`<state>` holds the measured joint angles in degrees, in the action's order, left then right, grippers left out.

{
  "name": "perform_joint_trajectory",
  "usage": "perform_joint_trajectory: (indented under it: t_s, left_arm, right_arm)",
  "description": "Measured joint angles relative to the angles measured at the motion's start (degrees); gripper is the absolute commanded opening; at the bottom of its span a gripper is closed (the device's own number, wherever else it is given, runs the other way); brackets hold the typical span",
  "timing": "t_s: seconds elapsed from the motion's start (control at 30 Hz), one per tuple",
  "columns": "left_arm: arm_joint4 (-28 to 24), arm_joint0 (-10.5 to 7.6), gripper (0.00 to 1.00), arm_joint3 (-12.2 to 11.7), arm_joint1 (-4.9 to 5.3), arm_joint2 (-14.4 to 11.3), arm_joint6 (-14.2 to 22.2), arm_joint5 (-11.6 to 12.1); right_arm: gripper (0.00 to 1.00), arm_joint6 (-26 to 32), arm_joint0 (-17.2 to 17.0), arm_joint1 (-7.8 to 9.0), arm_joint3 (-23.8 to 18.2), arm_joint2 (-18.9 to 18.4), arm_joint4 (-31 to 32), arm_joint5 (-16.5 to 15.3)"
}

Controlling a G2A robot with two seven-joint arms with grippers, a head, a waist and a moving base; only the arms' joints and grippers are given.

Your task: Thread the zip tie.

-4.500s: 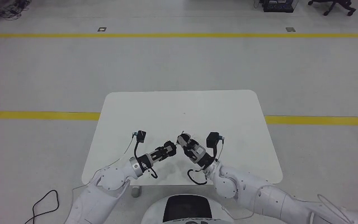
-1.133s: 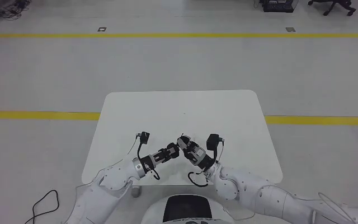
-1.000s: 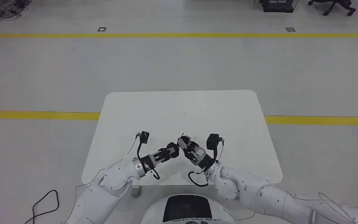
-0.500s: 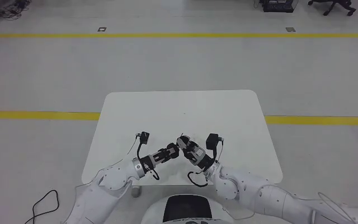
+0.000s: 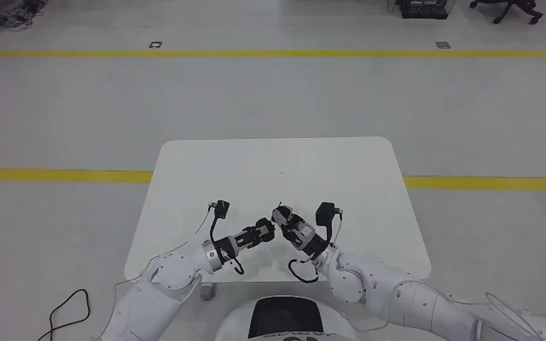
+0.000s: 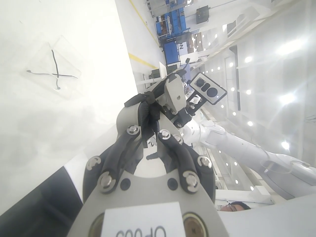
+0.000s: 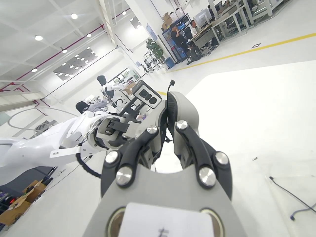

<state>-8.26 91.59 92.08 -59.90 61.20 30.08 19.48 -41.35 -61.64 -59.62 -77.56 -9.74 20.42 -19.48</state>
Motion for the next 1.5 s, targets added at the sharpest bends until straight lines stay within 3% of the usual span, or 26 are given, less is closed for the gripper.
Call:
perform_joint_trajectory:
  t_s: [1.13, 1.5]
  left_arm:
    - [-0.29, -0.33, 0.00, -0.06, 0.22, -0.91, -0.40, 0.00]
    - [-1.33, -0.02, 0.00, 0.64, 0.33, -0.35, -0.59, 0.00]
  right_arm:
    - [0.00, -0.76, -0.63, 0.82, -1.80, 0.00, 2.22, 0.00]
    - [0.00, -0.14, -0.79, 0.74, -0.69, 0.00, 0.18, 0.00]
